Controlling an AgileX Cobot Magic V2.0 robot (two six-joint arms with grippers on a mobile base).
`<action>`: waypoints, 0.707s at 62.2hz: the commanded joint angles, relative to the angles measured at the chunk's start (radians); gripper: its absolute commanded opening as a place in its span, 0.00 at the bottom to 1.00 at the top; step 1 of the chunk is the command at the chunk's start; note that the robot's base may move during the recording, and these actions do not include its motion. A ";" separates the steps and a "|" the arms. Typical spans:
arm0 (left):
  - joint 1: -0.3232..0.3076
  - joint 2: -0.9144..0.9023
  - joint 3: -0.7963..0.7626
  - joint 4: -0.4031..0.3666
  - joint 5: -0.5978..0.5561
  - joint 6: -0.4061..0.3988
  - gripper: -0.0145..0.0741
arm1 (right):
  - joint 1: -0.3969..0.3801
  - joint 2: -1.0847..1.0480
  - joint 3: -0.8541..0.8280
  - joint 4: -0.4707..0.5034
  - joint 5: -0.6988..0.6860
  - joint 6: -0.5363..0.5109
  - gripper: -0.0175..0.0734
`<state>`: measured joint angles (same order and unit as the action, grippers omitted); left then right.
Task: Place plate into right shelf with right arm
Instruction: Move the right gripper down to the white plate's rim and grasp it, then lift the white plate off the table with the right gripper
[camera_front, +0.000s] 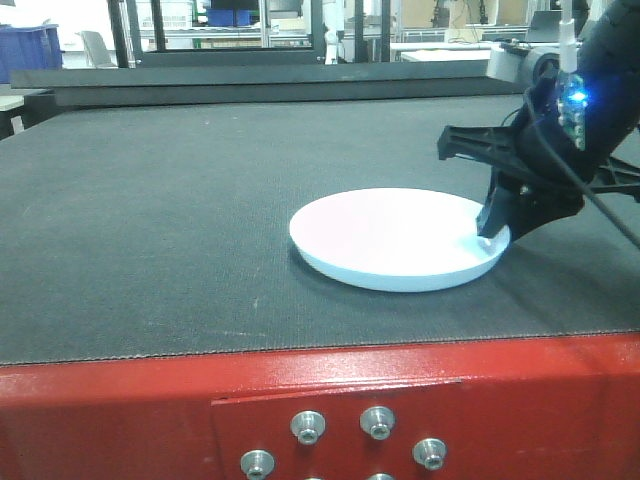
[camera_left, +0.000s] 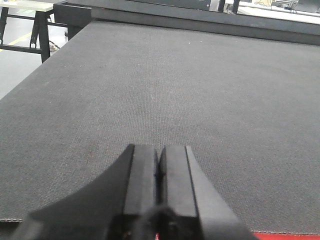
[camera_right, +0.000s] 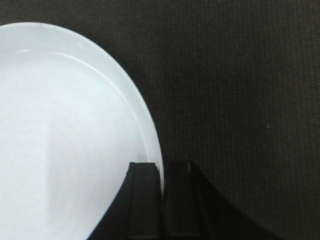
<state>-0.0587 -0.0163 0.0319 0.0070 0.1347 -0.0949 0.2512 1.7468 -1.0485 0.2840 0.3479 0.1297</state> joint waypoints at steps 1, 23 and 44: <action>-0.002 -0.008 0.009 0.000 -0.084 -0.006 0.11 | -0.026 -0.088 -0.027 -0.006 -0.030 -0.007 0.25; -0.002 -0.008 0.009 0.000 -0.084 -0.006 0.11 | -0.062 -0.409 0.033 -0.018 -0.026 -0.008 0.25; -0.002 -0.008 0.009 0.000 -0.084 -0.006 0.11 | -0.062 -0.839 0.268 -0.067 -0.262 -0.009 0.25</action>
<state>-0.0587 -0.0163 0.0319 0.0070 0.1347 -0.0949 0.1939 1.0082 -0.8040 0.2231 0.2288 0.1278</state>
